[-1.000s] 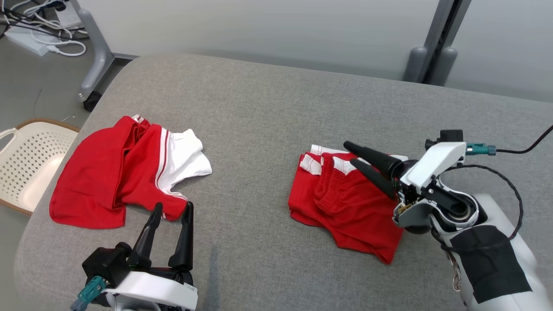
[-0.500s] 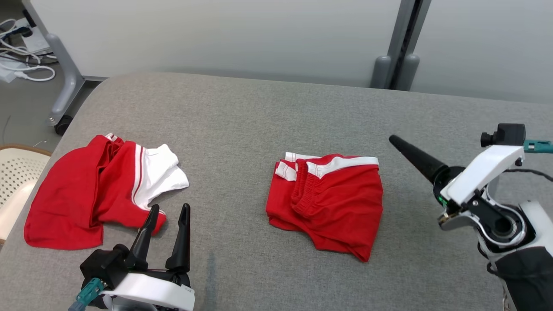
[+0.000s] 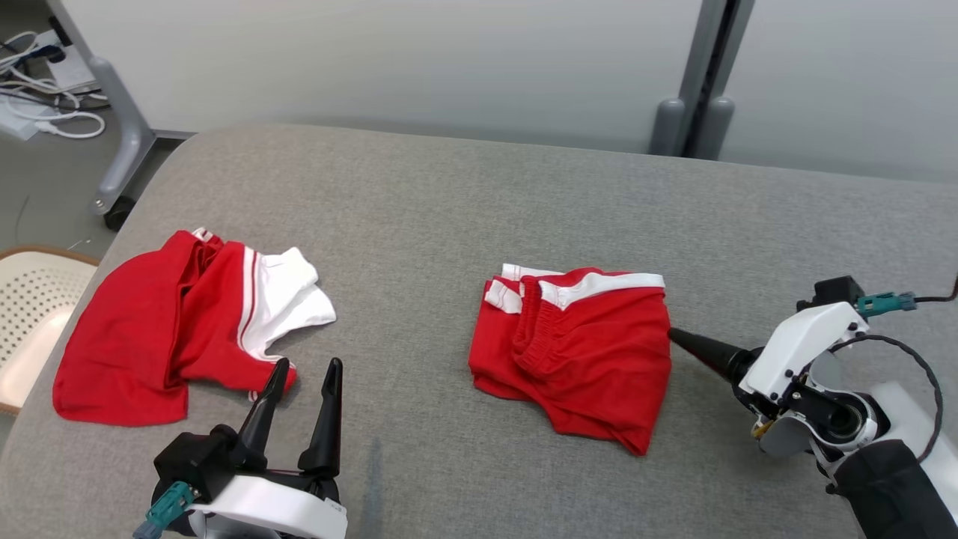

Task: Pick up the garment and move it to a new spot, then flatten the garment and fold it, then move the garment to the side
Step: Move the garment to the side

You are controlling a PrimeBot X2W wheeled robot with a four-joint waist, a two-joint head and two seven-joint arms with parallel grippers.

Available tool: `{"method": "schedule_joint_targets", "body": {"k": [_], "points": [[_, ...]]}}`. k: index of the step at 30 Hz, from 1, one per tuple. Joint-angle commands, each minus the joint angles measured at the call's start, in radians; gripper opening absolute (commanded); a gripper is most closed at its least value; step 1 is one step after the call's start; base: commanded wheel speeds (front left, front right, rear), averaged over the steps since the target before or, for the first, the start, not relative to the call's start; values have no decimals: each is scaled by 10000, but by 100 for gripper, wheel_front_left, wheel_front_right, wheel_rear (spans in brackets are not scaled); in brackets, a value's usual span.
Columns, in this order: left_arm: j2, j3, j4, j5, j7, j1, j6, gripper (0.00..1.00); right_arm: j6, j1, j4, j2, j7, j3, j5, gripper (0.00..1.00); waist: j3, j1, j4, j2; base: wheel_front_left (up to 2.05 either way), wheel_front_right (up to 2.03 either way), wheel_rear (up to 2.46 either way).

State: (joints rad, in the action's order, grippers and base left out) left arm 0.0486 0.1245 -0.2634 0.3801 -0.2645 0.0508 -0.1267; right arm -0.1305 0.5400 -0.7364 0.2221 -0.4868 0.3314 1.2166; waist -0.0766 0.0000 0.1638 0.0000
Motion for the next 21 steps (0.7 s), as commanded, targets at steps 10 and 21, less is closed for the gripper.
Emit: {"method": "schedule_joint_targets", "body": {"k": [10, 21], "points": [[36, 95, 28, 195, -21, 153, -51, 100, -7, 1294, -2519, -256, -2440, -105, 666, 100, -264, 0, 751, 0, 0, 0, 0], [36, 4, 35, 297, -20, 210, 21, 100, -7, 1760, -2805, -397, -2496, -153, 809, 0, -399, 0, 841, 0, 0, 0, 0]]}}
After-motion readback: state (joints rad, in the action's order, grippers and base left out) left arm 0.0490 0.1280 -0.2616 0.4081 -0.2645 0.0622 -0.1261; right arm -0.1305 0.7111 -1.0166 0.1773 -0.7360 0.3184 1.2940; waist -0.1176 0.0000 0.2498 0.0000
